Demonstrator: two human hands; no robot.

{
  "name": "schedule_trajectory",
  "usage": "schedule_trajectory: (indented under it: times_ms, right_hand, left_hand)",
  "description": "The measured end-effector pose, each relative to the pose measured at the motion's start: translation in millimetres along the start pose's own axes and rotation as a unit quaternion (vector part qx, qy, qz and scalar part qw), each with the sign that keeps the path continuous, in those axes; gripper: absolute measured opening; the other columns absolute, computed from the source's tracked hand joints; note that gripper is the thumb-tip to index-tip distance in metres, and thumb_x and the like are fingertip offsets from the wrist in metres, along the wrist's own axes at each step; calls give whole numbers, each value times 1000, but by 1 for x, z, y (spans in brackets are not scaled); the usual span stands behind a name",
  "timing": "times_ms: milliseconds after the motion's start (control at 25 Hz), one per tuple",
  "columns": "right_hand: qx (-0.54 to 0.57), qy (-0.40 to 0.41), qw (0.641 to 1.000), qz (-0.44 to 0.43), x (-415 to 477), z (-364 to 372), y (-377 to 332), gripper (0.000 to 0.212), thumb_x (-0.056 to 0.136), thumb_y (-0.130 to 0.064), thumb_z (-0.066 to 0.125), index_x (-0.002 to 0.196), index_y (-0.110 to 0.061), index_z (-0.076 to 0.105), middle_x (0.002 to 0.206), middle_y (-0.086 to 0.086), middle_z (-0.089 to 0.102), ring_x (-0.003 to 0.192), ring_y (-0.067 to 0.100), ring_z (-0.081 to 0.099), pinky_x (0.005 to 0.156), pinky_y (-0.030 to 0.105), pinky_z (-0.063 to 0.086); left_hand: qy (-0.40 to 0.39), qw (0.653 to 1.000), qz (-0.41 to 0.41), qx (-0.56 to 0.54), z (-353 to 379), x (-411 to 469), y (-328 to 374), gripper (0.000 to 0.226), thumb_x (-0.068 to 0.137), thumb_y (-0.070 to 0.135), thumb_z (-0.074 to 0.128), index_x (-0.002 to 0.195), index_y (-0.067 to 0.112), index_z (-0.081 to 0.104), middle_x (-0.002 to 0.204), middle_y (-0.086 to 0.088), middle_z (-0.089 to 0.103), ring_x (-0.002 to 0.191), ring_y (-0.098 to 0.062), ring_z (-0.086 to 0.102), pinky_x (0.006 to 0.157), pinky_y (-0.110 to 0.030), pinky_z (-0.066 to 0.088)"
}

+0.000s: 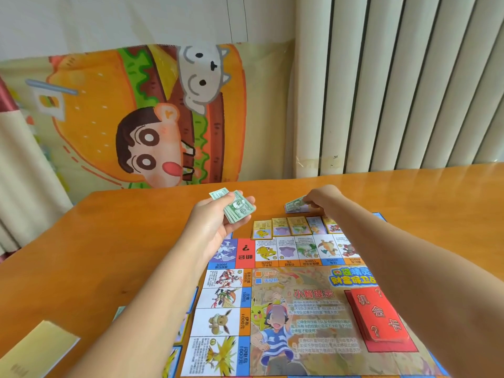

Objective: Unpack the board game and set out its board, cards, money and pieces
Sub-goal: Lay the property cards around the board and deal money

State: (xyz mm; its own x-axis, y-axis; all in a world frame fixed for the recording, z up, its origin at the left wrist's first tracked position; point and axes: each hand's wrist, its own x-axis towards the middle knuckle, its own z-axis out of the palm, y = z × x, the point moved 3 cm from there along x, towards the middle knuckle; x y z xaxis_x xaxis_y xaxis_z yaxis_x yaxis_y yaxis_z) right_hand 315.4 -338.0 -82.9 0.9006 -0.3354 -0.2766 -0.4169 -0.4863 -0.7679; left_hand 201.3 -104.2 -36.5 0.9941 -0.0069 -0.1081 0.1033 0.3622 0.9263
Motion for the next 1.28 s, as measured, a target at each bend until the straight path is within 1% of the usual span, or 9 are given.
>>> schedule_trajectory:
  times_ms: [240,480,560,640,680,960,1120,1200,1280]
  right_hand:
    - [-94,83,992,-28,0,-2,4,23,87,-14,57,67,-10,49,67,3,51,54,16,44,44,24,33]
    - [-188,69,977,-73,-2,0,-2,25,88,-22,62,68,-8,54,68,2,55,57,15,50,47,22,39]
    - [-256,35,958,-125,-8,3,-13,23,86,-25,66,96,-4,63,89,6,63,77,20,60,58,25,47]
    - [-317,-19,931,-178,-18,8,-23,46,86,-20,67,128,-9,54,124,9,57,109,26,57,83,31,50]
    - [-336,-44,921,-193,-23,10,-26,51,86,-17,67,134,-13,49,132,10,50,117,27,52,88,32,47]
    - [-376,-96,888,-247,-18,24,-29,50,84,0,63,126,-26,57,139,9,45,121,27,49,88,32,47]
    - [-406,-103,863,-284,-27,26,-34,54,90,9,36,129,-22,59,144,2,44,127,23,43,89,25,42]
    - [-404,-106,862,-288,-31,25,-36,55,92,7,32,131,-21,58,145,1,45,128,21,44,83,18,41]
    - [-350,-89,883,-299,-26,20,-35,43,92,4,42,121,-17,65,134,2,56,121,20,53,75,15,41]
  left_hand:
    - [4,1000,0,-2,-3,-1,-1,15,98,7,47,96,1,60,79,-13,73,70,-20,72,52,-24,57]
    - [15,1000,-10,5,-7,1,-4,15,98,7,47,97,1,60,82,-15,73,74,-23,71,51,-25,57]
    - [17,1000,-13,4,-8,1,-5,14,97,7,47,97,1,60,82,-15,73,75,-23,71,51,-25,57]
    - [17,1000,-18,4,-7,2,-7,14,97,7,48,97,1,60,81,-15,73,75,-22,71,50,-24,56]
    - [17,1000,-20,4,-6,1,-7,14,97,7,47,97,1,60,80,-15,73,74,-22,71,50,-24,56]
    - [15,1000,-20,7,-4,0,-6,15,97,7,47,98,0,60,84,-16,72,78,-24,70,50,-24,56]
    - [15,1000,-22,8,-6,0,-6,14,97,7,48,99,0,61,86,-17,72,77,-23,71,51,-24,56]
    - [15,1000,-20,10,-6,0,-6,14,97,7,48,100,0,61,86,-16,73,77,-23,71,50,-24,56]
    - [14,1000,-20,10,-7,0,-6,14,97,7,48,100,0,61,87,-17,73,77,-23,71,50,-24,56]
